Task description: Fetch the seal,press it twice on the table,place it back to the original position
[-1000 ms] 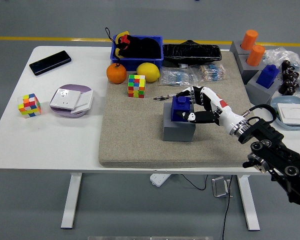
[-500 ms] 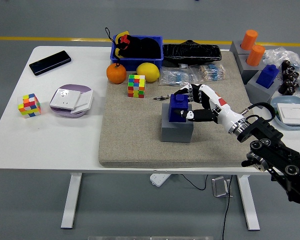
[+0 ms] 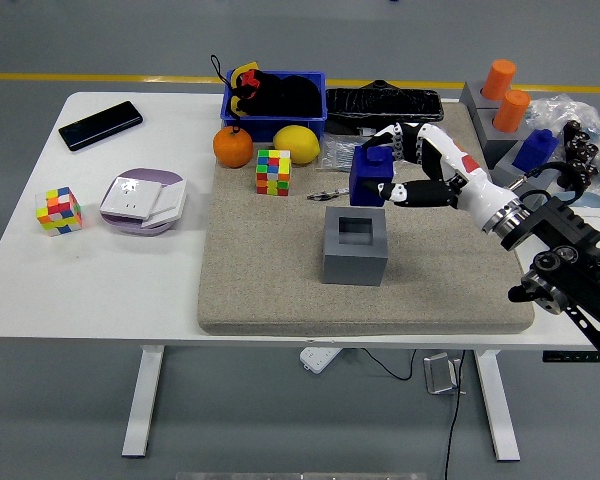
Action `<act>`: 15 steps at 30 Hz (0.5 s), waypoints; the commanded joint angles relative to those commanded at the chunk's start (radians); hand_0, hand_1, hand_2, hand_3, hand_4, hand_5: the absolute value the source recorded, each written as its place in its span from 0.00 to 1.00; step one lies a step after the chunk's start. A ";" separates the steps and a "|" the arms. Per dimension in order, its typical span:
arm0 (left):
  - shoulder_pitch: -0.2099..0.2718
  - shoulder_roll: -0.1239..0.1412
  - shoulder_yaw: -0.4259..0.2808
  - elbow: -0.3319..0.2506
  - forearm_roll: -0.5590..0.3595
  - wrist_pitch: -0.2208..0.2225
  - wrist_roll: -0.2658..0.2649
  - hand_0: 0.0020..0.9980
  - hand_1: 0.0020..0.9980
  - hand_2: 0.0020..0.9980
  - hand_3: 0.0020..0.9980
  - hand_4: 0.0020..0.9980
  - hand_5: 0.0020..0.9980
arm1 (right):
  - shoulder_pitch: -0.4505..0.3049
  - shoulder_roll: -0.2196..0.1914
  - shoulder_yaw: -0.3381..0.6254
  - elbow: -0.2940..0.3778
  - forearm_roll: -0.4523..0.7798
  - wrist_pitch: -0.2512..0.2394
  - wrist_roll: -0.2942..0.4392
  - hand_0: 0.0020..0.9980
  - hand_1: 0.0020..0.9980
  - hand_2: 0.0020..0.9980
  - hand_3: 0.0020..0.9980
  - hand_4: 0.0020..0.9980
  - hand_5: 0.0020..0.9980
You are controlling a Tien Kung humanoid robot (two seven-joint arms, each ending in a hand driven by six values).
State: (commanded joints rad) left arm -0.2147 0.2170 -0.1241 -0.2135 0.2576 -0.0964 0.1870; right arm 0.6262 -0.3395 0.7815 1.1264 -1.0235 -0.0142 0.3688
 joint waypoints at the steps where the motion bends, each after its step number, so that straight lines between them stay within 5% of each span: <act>1: 0.000 0.000 0.000 0.000 -0.001 0.000 0.000 0.72 0.69 0.68 0.75 0.68 0.26 | -0.004 -0.007 0.014 -0.001 -0.005 0.001 -0.001 0.57 0.41 0.42 0.44 0.66 0.00; 8: -0.002 -0.005 0.002 0.000 -0.002 0.000 0.001 0.72 0.69 0.68 0.75 0.68 0.26 | -0.043 -0.052 0.088 -0.048 -0.037 0.014 -0.008 0.57 0.41 0.42 0.44 0.67 0.00; 15: -0.007 -0.004 -0.007 -0.001 0.008 -0.001 -0.001 0.72 0.69 0.68 0.75 0.68 0.26 | -0.067 -0.048 0.095 -0.110 -0.046 0.017 0.003 0.57 0.41 0.42 0.44 0.67 0.00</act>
State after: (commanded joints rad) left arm -0.2215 0.2128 -0.1308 -0.2144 0.2652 -0.0969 0.1858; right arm 0.5589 -0.3875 0.8760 1.0165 -1.0699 0.0033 0.3722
